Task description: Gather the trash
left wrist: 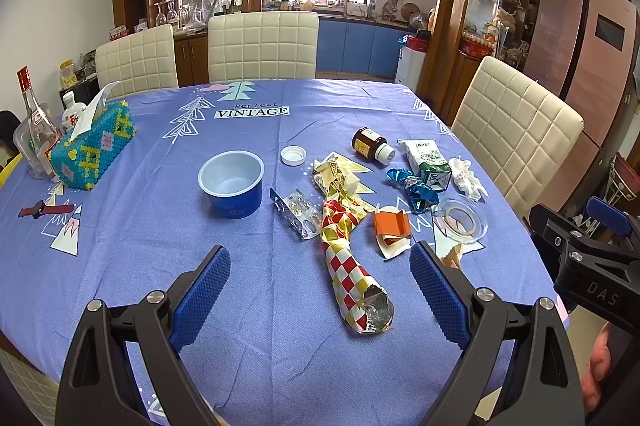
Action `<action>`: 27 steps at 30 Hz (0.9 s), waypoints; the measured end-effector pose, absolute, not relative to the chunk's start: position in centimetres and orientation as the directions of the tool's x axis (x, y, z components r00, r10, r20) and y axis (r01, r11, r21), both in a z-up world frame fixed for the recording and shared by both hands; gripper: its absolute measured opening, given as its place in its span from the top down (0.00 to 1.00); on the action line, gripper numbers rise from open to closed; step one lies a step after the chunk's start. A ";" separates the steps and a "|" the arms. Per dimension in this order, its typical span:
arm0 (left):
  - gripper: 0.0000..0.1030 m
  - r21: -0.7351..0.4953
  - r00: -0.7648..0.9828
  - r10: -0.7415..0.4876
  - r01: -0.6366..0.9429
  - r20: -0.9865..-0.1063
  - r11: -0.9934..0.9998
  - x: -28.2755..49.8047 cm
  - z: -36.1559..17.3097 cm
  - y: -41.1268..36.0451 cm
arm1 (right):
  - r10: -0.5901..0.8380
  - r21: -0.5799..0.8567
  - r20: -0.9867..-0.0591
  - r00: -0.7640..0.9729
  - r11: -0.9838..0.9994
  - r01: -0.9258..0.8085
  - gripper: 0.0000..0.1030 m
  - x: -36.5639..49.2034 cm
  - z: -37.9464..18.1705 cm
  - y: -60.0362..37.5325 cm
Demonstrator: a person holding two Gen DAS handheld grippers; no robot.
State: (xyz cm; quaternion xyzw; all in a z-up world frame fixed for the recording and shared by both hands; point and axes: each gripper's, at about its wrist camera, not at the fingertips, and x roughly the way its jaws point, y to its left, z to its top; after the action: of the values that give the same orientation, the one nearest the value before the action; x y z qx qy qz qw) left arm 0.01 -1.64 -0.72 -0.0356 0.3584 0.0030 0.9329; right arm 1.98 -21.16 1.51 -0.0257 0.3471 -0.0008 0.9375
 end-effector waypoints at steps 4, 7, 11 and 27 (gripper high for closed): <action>0.14 -0.064 0.743 -0.021 -0.029 -0.669 0.997 0.0 -0.6 -1.6 | -0.019 -0.048 -0.651 0.758 0.999 -0.016 0.03 2.1 1.4 -21.3; 0.14 -0.064 0.742 -0.021 -0.029 -0.670 0.998 0.0 -0.6 -1.6 | -0.019 -0.048 -0.651 0.759 0.999 -0.016 0.03 2.0 1.5 -21.2; 0.14 -0.063 0.731 -0.024 -0.025 -0.682 0.998 0.2 -1.0 -1.8 | -0.021 -0.049 -0.655 0.755 0.999 -0.014 0.03 2.0 1.5 -20.7; 0.14 -0.013 0.502 -0.020 0.018 -0.864 1.000 5.0 -10.8 -5.2 | -0.012 -0.014 -0.842 0.540 1.000 -0.001 0.03 6.6 -9.4 -22.8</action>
State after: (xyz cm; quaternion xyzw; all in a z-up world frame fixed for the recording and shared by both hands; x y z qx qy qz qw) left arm 4.99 -5.24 -10.75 -0.0012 0.4987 -0.0111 0.8667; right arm 6.56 -22.84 -9.44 -0.0064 0.4797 -0.0032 0.8774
